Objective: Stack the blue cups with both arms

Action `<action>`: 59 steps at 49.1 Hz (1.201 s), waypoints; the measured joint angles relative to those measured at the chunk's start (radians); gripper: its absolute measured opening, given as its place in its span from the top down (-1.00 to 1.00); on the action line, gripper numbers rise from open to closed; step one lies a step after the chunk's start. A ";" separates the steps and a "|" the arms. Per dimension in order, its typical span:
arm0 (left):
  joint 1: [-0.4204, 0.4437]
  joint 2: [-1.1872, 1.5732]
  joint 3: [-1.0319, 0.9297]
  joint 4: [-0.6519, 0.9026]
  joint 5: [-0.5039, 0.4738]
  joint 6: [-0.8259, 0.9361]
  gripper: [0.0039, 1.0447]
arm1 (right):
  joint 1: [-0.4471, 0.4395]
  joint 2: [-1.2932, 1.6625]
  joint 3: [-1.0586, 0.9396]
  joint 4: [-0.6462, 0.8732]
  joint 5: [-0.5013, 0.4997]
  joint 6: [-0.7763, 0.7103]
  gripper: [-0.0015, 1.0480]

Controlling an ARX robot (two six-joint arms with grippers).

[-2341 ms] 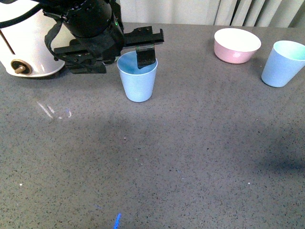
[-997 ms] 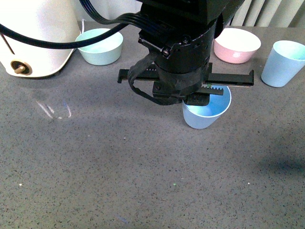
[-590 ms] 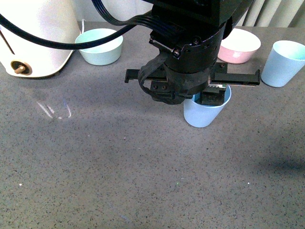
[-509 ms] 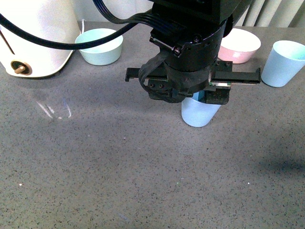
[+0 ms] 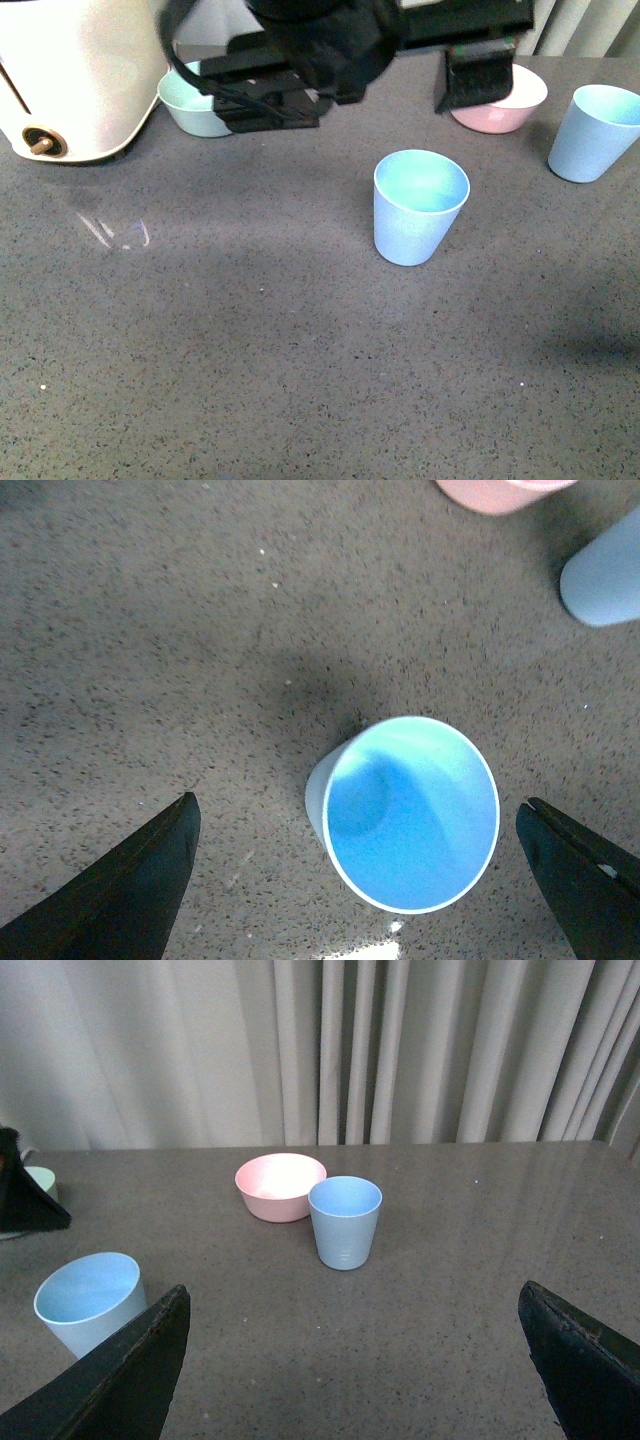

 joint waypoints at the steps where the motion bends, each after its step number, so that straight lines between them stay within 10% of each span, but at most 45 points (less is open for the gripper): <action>1: 0.010 -0.024 -0.024 0.020 0.003 -0.002 -0.84 | 0.000 0.000 0.000 0.000 0.000 0.000 -0.83; 15: 0.135 -0.326 -0.291 0.225 0.087 -0.026 -0.84 | 0.000 0.000 0.000 0.000 0.000 0.000 -0.83; 22: 0.177 -0.451 -0.543 0.757 -0.304 0.243 -0.44 | 0.000 0.000 0.000 0.000 -0.001 0.000 -0.83; 27: 0.245 -0.548 -0.740 0.998 -0.333 0.412 -0.06 | 0.000 0.000 0.000 0.000 0.000 0.000 -0.83; 45: 0.393 -0.784 -1.029 1.043 -0.181 0.499 0.98 | 0.000 0.000 0.000 0.000 0.000 0.000 -0.83; 59: 0.505 -1.007 -1.184 0.976 -0.077 0.506 0.97 | 0.000 0.000 0.000 0.000 0.000 0.000 -0.83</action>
